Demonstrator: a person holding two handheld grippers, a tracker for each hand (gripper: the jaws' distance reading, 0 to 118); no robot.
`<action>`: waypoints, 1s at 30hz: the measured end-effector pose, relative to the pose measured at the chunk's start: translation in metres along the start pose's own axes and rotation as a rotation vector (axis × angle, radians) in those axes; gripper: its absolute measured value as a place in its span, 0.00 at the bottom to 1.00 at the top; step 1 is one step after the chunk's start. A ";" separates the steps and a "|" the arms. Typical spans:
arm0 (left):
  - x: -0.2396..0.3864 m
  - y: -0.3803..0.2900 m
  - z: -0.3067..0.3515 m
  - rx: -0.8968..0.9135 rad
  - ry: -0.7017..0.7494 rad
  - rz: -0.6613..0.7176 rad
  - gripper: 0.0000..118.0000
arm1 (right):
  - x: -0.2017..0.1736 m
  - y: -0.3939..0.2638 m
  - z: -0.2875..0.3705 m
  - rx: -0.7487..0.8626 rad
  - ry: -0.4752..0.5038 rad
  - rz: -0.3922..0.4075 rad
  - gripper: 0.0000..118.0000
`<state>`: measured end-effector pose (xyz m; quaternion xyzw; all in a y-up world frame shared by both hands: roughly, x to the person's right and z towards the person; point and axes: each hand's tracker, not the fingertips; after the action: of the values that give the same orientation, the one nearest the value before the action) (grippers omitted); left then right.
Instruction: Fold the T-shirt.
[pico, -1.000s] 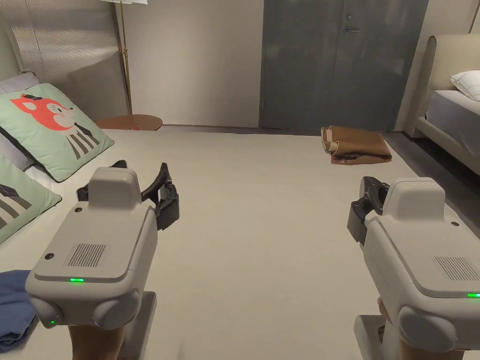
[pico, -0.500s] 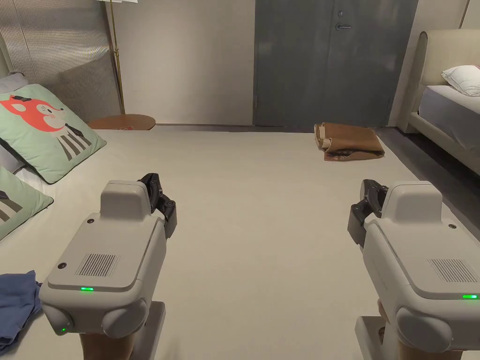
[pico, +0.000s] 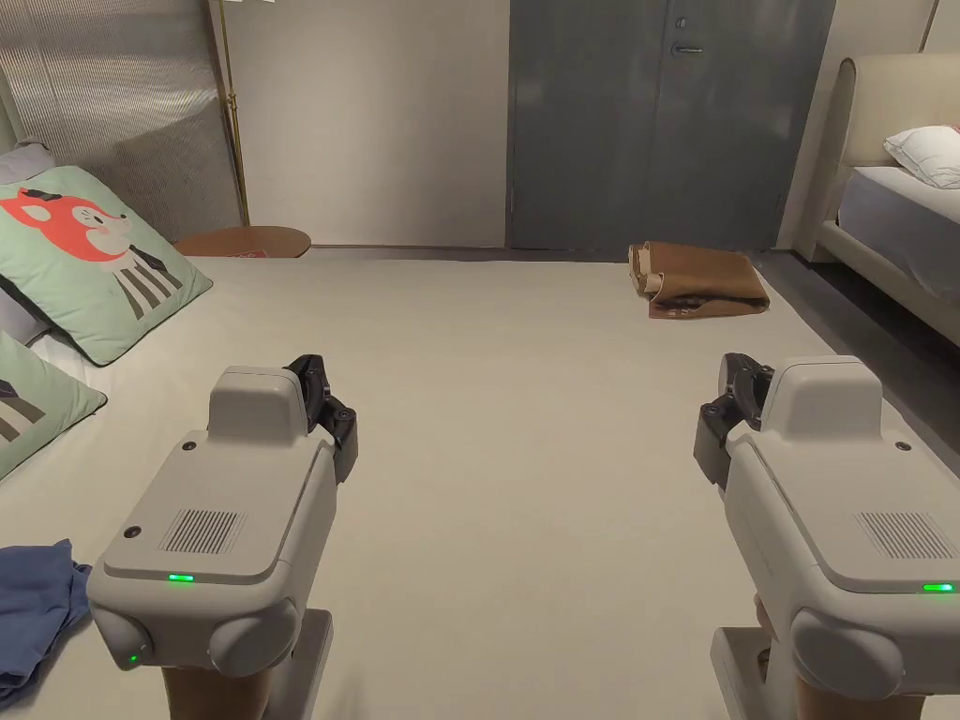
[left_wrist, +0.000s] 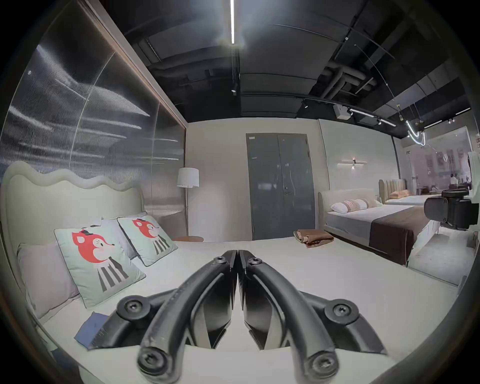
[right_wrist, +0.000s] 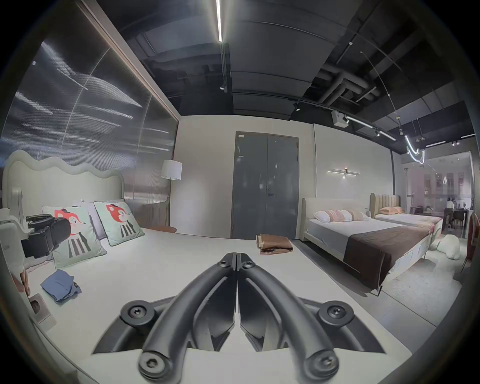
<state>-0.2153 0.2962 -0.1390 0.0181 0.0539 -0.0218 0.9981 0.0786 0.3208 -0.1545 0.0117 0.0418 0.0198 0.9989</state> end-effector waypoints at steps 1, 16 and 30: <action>0.000 0.000 0.000 -0.001 -0.001 0.000 0.00 | 0.000 0.000 0.000 -0.001 0.000 0.003 0.00; -0.001 -0.001 -0.001 -0.010 -0.008 0.009 0.00 | -0.002 0.003 0.000 -0.002 0.003 0.009 0.00; -0.004 -0.002 -0.002 -0.014 -0.005 0.007 0.00 | -0.004 0.004 0.001 -0.007 0.002 0.017 0.00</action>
<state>-0.2191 0.2944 -0.1409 0.0110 0.0514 -0.0179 0.9985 0.0748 0.3247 -0.1533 0.0085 0.0427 0.0282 0.9987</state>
